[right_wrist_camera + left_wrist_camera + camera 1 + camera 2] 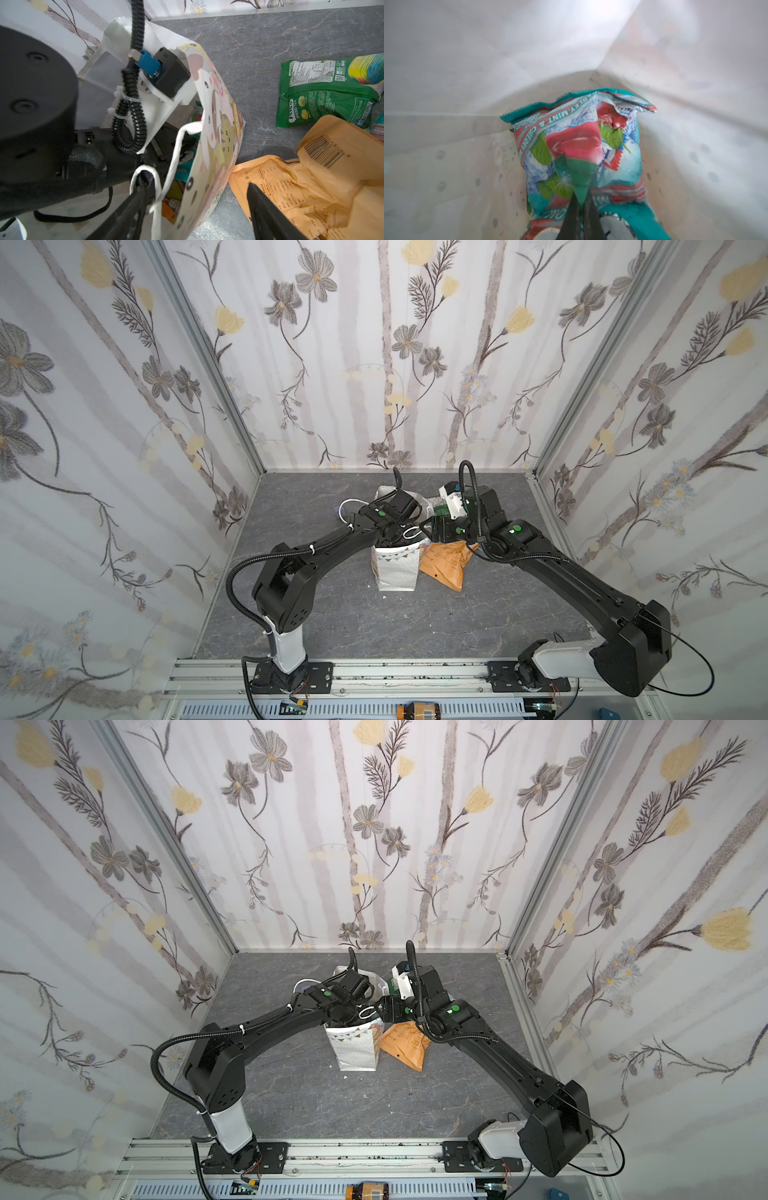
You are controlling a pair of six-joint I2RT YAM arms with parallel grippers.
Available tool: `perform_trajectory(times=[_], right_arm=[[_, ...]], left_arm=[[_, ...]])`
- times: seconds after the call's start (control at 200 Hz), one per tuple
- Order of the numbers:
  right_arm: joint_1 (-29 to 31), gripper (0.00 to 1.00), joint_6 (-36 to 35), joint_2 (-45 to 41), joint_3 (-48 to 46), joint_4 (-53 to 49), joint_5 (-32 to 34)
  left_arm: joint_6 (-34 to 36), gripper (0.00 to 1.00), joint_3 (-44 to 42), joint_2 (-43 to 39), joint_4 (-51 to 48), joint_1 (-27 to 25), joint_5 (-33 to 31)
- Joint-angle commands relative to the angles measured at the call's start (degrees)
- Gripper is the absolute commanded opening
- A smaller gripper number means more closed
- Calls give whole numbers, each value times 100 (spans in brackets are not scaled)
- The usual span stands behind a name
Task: Take the snacks out of the paper bag
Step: 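Close the left gripper on the top of the teal Fox's Mint Blossom pack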
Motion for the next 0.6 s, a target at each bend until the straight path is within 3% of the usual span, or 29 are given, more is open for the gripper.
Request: perform_trajectory(times=[0.0, 0.345, 0.595], right_arm=[[13, 75, 2, 32, 16, -69, 83], [11, 76, 11, 34, 31, -60, 96], [12, 84, 97, -166, 55, 153, 45]], left_arm=[[49, 0, 95, -130, -64, 6, -104], [127, 0, 255, -372, -144, 1, -165], [226, 0, 403, -590, -256, -9, -266]])
